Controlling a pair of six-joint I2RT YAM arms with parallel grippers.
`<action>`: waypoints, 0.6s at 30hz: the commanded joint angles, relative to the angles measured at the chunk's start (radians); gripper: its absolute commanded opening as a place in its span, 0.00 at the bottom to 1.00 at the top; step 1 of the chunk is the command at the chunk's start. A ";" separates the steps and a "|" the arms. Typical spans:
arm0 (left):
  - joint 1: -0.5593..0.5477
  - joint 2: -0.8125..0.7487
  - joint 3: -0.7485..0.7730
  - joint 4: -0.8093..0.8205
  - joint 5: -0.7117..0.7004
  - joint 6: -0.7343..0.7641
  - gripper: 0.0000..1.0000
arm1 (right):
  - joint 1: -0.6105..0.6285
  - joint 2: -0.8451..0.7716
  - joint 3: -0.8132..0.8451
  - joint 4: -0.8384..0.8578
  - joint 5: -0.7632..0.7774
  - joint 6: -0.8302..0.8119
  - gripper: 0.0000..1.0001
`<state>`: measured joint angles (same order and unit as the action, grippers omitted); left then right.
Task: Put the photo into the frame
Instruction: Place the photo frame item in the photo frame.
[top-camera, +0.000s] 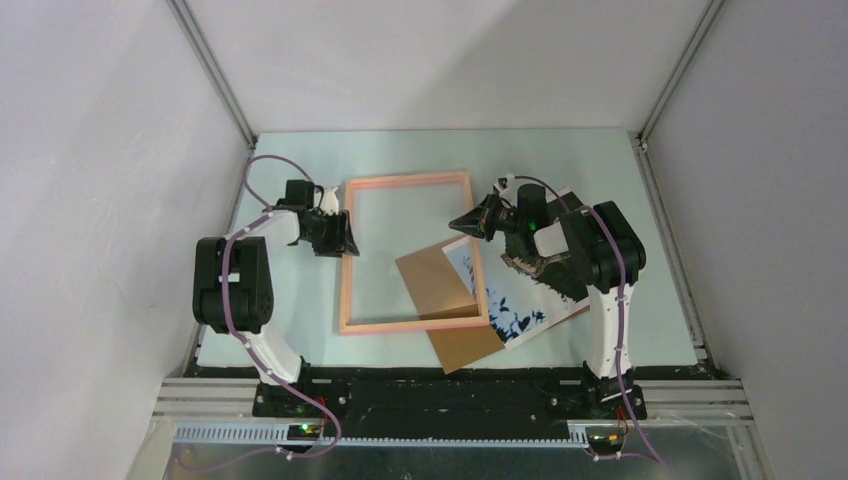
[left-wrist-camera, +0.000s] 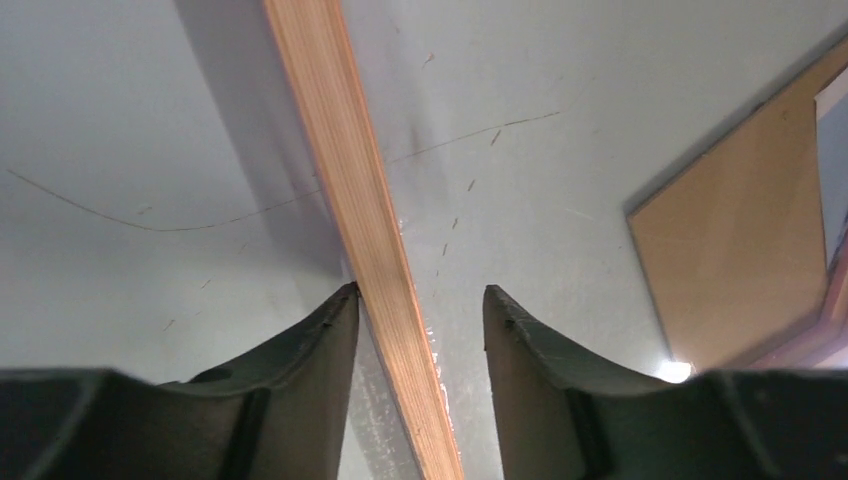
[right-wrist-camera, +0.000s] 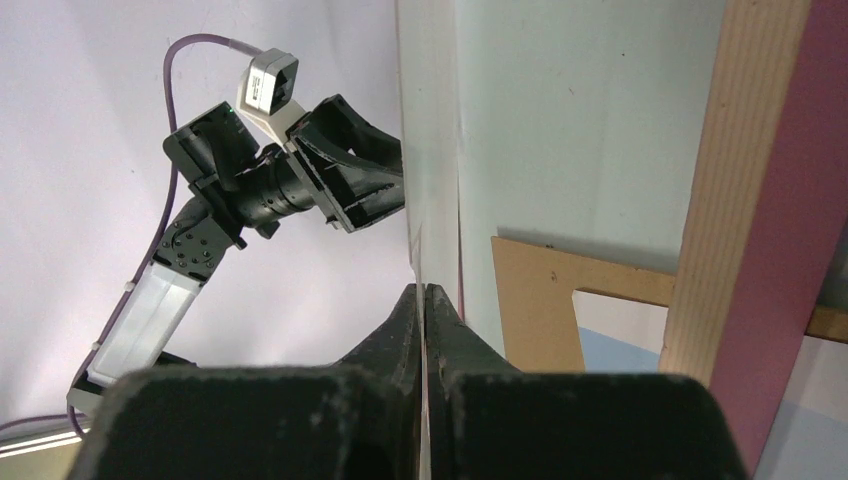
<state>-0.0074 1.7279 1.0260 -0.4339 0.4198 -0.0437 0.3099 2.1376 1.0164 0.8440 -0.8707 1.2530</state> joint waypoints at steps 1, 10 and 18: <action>0.004 -0.030 -0.004 -0.002 0.027 0.001 0.49 | 0.000 -0.011 0.002 0.042 0.005 -0.024 0.00; 0.025 -0.015 0.001 -0.003 0.031 0.006 0.35 | 0.003 -0.002 0.002 0.025 0.005 -0.046 0.00; 0.033 0.010 0.010 -0.001 0.042 0.005 0.16 | 0.010 -0.001 0.002 0.060 0.007 -0.010 0.00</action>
<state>0.0250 1.7283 1.0264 -0.4400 0.4149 -0.0444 0.3061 2.1376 1.0164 0.8436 -0.8700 1.2270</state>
